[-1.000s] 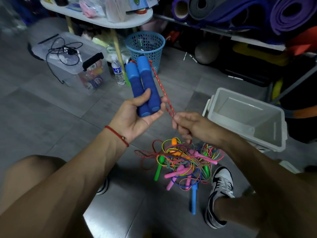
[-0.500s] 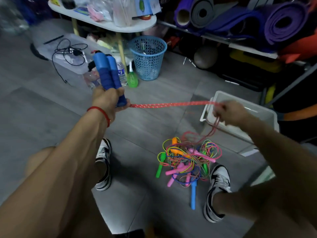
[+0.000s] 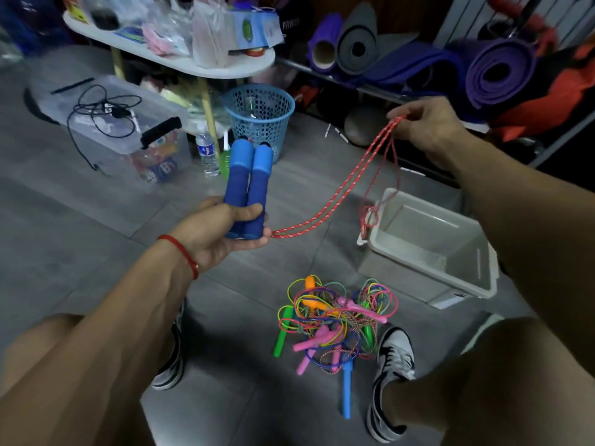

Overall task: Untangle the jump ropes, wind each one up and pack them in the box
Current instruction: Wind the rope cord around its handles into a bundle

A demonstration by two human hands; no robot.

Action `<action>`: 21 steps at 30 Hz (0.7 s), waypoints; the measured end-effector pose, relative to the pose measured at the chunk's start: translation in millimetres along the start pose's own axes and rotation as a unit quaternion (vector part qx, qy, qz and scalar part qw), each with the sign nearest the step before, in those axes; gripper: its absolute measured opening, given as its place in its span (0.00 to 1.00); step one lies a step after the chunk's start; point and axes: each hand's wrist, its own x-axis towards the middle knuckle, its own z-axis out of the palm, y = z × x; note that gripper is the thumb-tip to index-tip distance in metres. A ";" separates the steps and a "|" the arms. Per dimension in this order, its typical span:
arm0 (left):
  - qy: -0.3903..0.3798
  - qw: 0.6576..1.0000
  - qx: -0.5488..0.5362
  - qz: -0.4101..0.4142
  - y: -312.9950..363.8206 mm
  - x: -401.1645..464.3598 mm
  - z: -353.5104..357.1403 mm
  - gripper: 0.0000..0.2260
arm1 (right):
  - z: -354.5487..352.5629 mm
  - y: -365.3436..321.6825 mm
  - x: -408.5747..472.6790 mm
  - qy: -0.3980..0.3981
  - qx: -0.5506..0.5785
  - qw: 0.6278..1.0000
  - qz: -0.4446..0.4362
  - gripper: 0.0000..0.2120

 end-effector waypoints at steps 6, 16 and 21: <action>-0.044 0.999 0.003 -0.001 2.4 4.2 10.3 0.14 | 5.5 22.5 3.4 -0.109 -0.016 0.994 -0.011 0.16; -0.212 0.969 0.098 -0.075 -27.6 6.1 50.1 0.16 | 78.3 15.7 -113.4 -0.273 0.493 0.813 0.146 0.20; -0.285 0.951 0.057 -0.105 -32.1 3.6 54.8 0.14 | 78.0 23.8 -126.8 -0.299 0.580 0.736 0.180 0.23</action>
